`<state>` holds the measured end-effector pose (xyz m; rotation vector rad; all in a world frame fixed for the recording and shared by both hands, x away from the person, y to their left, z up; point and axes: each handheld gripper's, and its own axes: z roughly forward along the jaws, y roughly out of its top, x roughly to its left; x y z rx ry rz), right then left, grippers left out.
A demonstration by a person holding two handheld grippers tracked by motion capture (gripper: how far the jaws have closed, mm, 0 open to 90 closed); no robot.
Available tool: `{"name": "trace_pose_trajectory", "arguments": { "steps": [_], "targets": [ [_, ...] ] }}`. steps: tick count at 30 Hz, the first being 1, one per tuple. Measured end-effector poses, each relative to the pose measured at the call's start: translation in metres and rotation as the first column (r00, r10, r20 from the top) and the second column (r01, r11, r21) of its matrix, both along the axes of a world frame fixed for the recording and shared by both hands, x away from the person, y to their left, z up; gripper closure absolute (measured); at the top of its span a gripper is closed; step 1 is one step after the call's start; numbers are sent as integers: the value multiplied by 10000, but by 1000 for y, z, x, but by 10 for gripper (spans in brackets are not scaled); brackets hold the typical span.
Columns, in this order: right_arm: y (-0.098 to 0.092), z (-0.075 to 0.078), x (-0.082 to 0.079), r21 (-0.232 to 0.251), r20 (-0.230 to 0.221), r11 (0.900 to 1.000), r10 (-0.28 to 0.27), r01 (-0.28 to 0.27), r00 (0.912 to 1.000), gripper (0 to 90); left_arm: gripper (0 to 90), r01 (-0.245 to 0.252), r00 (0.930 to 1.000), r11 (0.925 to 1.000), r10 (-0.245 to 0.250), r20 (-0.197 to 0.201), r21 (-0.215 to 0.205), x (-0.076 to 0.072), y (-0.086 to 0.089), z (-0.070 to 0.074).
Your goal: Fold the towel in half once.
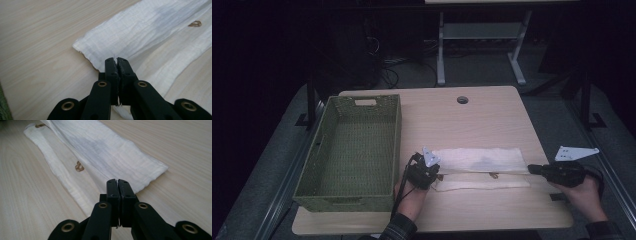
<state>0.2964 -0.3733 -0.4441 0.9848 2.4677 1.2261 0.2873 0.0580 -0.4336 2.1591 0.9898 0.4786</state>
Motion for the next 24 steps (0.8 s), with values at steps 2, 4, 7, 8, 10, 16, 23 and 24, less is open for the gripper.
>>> {"name": "trace_pose_trajectory", "arguments": {
  "steps": [2, 4, 7, 8, 10, 16, 23, 24],
  "targets": [
    [0, -1, -3, -58, -17, 10000, 9, -9, 10000, 882, 876, 73, 10000, 9999, -73, 10, 102, -5, -2, -2],
    [0, -1, -6, -97, -3, 10000, 15, -15, 10000, 882, 876, 118, 9999, 9999, -117, -43, 101, -9, -3, -3],
    [-1, -4, -9, -103, -12, 9999, 76, -76, 10000, 882, 876, 190, 9997, 9995, -186, -166, 251, -13, -4, -6],
    [-1, -4, -11, -140, -109, 9999, 96, -98, 9999, 882, 876, 234, 9996, 9992, -229, -177, 309, -13, -4, -6],
    [0, -6, -13, -151, -158, 9998, 136, -139, 9998, 882, 876, 226, 9996, 9992, -220, -168, 343, -15, -4, -7],
    [2, -16, -17, -369, -490, 9989, 273, -292, 9984, 876, 875, 359, 9967, 9975, -314, -749, 607, -15, -5, -18],
    [5, -20, -19, -676, -672, 9967, 414, -460, 9969, 877, 875, 575, 9943, 9955, -503, -942, 752, -20, -4, -19],
    [5, -20, -20, -723, -707, 9963, 409, -460, 9967, 876, 874, 601, 9935, 9955, -526, -1007, 731, -20, -4, -20]
  ]
}}
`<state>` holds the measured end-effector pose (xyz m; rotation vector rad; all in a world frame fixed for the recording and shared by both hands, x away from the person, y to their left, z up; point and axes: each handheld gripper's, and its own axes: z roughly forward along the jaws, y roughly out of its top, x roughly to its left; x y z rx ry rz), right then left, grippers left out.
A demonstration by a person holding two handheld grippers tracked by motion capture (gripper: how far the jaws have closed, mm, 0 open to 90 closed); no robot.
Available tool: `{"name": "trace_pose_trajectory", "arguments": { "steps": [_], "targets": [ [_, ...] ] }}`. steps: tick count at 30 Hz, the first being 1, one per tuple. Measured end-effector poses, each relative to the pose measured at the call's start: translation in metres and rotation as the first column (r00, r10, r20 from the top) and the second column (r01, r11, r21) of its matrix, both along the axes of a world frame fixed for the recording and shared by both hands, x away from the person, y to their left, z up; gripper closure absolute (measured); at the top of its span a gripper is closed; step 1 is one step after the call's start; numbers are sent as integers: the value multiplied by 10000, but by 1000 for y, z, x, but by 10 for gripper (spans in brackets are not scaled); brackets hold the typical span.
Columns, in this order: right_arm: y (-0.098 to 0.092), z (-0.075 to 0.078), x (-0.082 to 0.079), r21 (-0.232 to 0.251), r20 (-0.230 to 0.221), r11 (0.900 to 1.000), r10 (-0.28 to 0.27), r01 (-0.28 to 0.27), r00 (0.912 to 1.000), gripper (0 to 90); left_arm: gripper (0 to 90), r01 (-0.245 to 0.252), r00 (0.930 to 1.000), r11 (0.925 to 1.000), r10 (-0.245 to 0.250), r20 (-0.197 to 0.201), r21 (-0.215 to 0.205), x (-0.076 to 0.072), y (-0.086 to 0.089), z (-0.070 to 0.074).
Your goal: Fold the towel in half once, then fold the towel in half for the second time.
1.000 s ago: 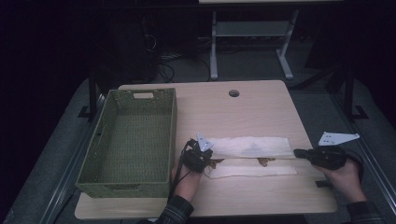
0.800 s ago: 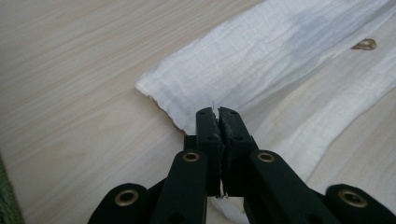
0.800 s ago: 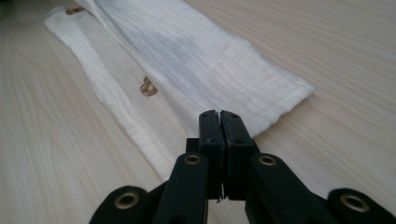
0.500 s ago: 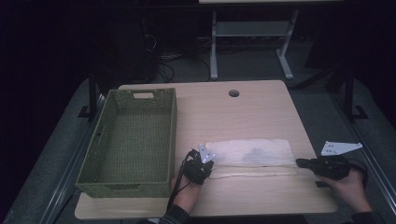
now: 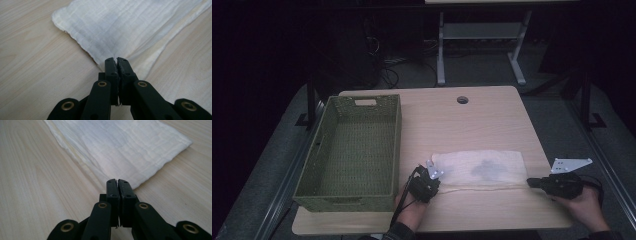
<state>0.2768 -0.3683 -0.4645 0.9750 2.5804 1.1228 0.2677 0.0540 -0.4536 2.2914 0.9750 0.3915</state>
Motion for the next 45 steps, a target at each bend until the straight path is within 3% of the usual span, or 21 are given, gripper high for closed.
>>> {"name": "trace_pose_trajectory", "arguments": {
  "steps": [2, 3, 8, 12, 16, 20, 27, 37, 40, 45],
  "targets": [
    [-1, -1, 0, 1, 21, 10000, 38, -38, 10000, 856, 863, 12, 10000, 9999, -12, -42, -154, 1, 1, -1],
    [-1, -1, 1, 39, 32, 10000, 1, -1, 10000, 801, 846, -7, 10000, 9996, 7, -32, -292, 1, 2, 0],
    [-4, 5, 6, 539, 31, 9984, -193, 191, 9998, 713, 650, 56, 10000, 9956, -53, 36, -939, 6, 2, 4],
    [-2, 11, 11, 541, 192, 9984, -201, 191, 9996, 687, 610, -6, 9997, 9937, 32, 232, -1118, 14, 2, 11],
    [-2, 19, 15, 881, 350, 9960, -199, 168, 9992, 660, 584, -71, 9990, 9917, 128, 436, -1285, 22, 3, 18],
    [1, 21, 25, 669, 546, 9975, -275, 238, 9981, 660, 578, -110, 9978, 9921, 190, 633, -1251, 36, 0, 22],
    [7, 20, 55, 602, 659, 9972, -491, 452, 9966, 669, 566, -327, 9952, 9933, 426, 878, -1112, 62, -3, 24],
    [7, 9, 101, 589, 555, 9938, -972, 940, 9937, 676, 566, -574, 9947, 9934, 655, 796, -995, 89, -5, 18],
    [6, 4, 108, 600, 435, 9930, -1045, 1018, 9936, 676, 566, -642, 9946, 9933, 716, 749, -962, 93, -5, 16],
    [8, -8, 113, 216, 177, 9956, -920, 916, 9956, 676, 566, -777, 9948, 9933, 830, 595, -854, 101, -5, 10]
  ]
}}
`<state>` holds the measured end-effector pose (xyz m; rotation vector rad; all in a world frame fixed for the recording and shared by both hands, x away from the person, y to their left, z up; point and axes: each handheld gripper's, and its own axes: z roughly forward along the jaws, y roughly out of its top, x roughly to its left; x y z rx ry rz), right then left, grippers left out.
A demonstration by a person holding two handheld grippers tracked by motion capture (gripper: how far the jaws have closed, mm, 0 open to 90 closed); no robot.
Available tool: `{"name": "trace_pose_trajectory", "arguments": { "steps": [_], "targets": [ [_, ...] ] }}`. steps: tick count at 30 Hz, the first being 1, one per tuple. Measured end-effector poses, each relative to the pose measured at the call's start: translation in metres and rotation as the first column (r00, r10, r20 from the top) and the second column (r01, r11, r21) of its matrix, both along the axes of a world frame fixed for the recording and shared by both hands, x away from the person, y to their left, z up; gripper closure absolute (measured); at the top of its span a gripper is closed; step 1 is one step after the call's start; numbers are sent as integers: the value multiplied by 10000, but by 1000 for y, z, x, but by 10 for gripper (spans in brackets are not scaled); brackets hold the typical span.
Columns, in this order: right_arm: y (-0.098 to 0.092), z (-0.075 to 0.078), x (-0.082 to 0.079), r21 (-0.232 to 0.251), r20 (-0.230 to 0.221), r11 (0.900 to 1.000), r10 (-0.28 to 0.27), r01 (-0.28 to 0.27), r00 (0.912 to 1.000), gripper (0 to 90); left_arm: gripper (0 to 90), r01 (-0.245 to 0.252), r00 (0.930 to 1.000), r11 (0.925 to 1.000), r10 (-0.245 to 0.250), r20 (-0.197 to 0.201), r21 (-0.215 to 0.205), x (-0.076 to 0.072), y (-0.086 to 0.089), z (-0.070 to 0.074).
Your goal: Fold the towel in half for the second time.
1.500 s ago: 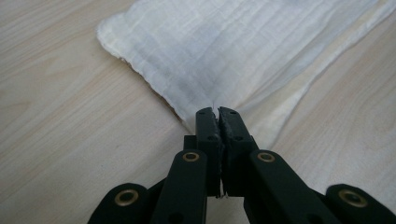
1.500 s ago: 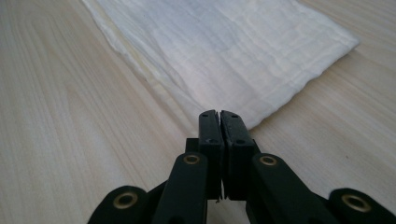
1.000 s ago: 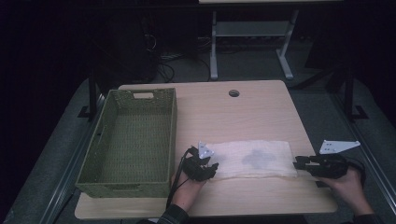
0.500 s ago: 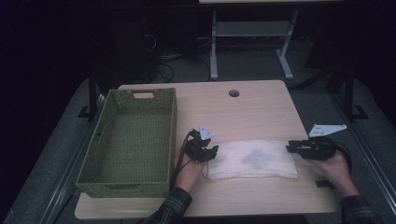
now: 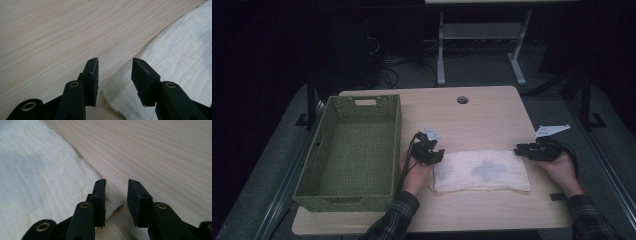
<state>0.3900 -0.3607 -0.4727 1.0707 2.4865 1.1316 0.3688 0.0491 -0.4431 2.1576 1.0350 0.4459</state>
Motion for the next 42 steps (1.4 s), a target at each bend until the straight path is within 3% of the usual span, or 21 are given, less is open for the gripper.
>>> {"name": "trace_pose_trajectory", "arguments": {
  "steps": [2, 7, 9, 20, 24, 26, 33, 38, 42],
  "targets": [
    [2, -2, 0, -206, -22, 9998, 46, -46, 10000, 689, 565, -47, 10000, 10000, 47, -38, 69, 1, 0, -2],
    [3, -3, -1, -78, -76, 9999, 127, -127, 9999, 751, 565, -136, 9998, 9997, 139, -138, 224, 3, 1, -4],
    [2, -3, -1, -2, -139, 9996, 283, -284, 9995, 822, 567, -181, 9995, 9993, 190, -256, 333, 5, 1, -7],
    [3, -4, -3, 24, -67, 9995, 320, -320, 9995, 856, 635, -270, 9978, 9955, 324, -581, 913, 5, -4, -17],
    [3, -3, -3, -138, 51, 9996, 238, -238, 9997, 864, 817, 9, 9968, 9970, 53, -797, 776, 4, -7, -17],
    [2, -3, -2, -145, 7, 9998, 96, -96, 10000, 866, 850, 40, 9974, 9961, 24, -718, 881, 2, -9, -16],
    [-5, -1, 1, -290, 153, 9994, -206, 210, 9997, 868, 864, 115, 9989, 9994, -100, -462, 321, 4, -8, -5],
    [-13, 5, 8, -68, 429, 9981, -605, 609, 9972, 870, 866, 129, 9997, 9999, -130, -208, -40, 7, -10, 1],
    [-15, 11, 12, 134, 642, 9966, -821, 814, 9946, 870, 866, 44, 10000, 10000, -44, 25, -86, 12, -10, 5]
  ]
}}
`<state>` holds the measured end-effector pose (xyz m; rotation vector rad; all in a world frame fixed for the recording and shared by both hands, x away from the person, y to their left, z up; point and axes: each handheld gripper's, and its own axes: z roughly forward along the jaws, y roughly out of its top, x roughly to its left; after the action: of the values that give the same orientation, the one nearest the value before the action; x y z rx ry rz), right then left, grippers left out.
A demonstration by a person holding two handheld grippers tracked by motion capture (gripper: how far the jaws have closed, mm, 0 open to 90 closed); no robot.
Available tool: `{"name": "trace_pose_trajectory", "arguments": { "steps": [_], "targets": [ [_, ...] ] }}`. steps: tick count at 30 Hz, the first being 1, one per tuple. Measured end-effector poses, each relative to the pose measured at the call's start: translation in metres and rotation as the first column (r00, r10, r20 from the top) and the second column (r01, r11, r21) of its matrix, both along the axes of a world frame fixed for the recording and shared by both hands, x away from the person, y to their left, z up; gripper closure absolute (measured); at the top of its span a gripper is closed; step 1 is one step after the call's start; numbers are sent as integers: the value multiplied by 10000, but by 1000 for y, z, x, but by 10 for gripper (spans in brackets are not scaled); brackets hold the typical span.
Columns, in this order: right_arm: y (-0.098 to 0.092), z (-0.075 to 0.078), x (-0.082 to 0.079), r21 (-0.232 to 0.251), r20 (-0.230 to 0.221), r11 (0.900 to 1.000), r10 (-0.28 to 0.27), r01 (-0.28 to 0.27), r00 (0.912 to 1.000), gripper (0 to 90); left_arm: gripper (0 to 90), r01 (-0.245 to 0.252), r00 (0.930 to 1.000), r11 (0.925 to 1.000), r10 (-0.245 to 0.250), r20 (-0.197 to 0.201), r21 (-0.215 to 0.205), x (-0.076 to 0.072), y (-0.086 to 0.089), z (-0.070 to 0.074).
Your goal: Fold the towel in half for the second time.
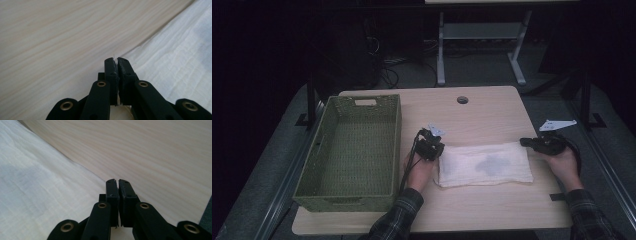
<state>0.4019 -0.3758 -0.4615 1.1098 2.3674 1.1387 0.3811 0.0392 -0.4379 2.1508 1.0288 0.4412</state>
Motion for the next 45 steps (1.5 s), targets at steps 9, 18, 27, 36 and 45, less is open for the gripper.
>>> {"name": "trace_pose_trajectory", "arguments": {
  "steps": [9, 18, 27, 36, 45],
  "targets": [
    [2, 9, 2, 149, 415, 9999, 27, -34, 9991, 870, 867, -254, 9990, 9990, 267, 369, -355, 4, 5, 10],
    [0, 17, -10, 274, 598, 9993, 256, -272, 9979, 870, 867, -3, 9987, 9990, 25, 502, -446, -9, 8, 15],
    [-6, 19, -25, 377, 564, 9984, 399, -420, 9976, 871, 867, 208, 9978, 9991, -185, 632, -367, -20, 8, 18],
    [-3, 21, -43, 330, 513, 9973, 641, -658, 9966, 871, 867, 402, 9973, 9988, -384, 620, -278, -39, 11, 19],
    [-4, 17, -59, 278, 275, 9964, 797, -804, 9964, 871, 868, 625, 9964, 9980, -618, 578, -112, -52, 12, 18]
  ]
}}
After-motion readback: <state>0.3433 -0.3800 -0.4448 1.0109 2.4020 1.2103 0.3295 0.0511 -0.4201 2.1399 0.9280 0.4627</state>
